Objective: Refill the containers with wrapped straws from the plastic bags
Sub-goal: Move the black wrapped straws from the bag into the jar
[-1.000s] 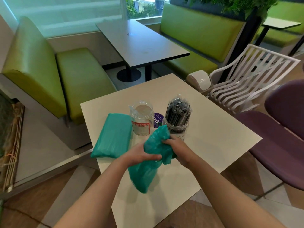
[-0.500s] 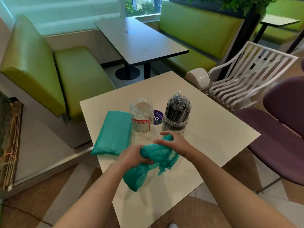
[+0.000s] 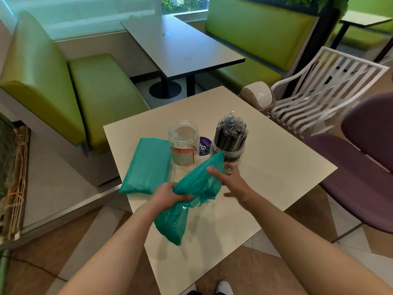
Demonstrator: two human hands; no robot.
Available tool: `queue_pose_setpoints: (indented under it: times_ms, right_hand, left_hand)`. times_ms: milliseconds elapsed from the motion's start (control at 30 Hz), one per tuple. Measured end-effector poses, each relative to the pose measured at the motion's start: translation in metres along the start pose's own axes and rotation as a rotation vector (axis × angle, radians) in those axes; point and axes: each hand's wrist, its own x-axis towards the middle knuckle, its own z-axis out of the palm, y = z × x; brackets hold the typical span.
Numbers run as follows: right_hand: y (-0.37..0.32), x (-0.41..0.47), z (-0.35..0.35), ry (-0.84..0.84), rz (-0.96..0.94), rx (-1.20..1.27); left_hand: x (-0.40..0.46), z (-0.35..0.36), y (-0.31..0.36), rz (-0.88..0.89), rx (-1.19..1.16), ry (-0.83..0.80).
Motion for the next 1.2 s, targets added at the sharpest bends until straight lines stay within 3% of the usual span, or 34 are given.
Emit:
queue_pose_setpoints:
  times_ms: [167, 400, 533, 600, 767, 967, 1033, 1200]
  right_hand:
    - [0.015, -0.008, 0.019, -0.208, -0.013, -0.124]
    - [-0.004, 0.002, -0.015, 0.034, 0.076, 0.312]
    - [0.0, 0.005, -0.018, 0.197, 0.001, 0.546]
    - [0.009, 0.002, -0.013, 0.136, -0.033, 0.59]
    - [0.031, -0.013, 0.012, -0.234, 0.08, 0.22]
    - [0.032, -0.015, 0.027, -0.198, -0.037, 0.194]
    - [0.028, -0.017, 0.025, -0.154, -0.052, 0.335]
    - [0.015, -0.025, 0.018, -0.196, -0.027, 0.427]
  left_hand:
    - [-0.003, 0.006, 0.015, 0.031, -0.076, -0.016]
    - [-0.005, 0.001, 0.001, -0.031, -0.092, -0.029]
    - [-0.007, 0.0, 0.0, -0.047, -0.142, -0.045]
    - [-0.01, 0.0, 0.002, -0.04, -0.223, -0.05]
    - [-0.014, 0.002, 0.01, -0.033, -0.49, -0.14]
    - [-0.015, 0.007, 0.012, -0.037, -0.911, -0.152]
    - [-0.015, 0.006, 0.01, -0.031, -1.006, -0.134]
    - [-0.018, -0.001, 0.019, -0.096, -1.032, -0.112]
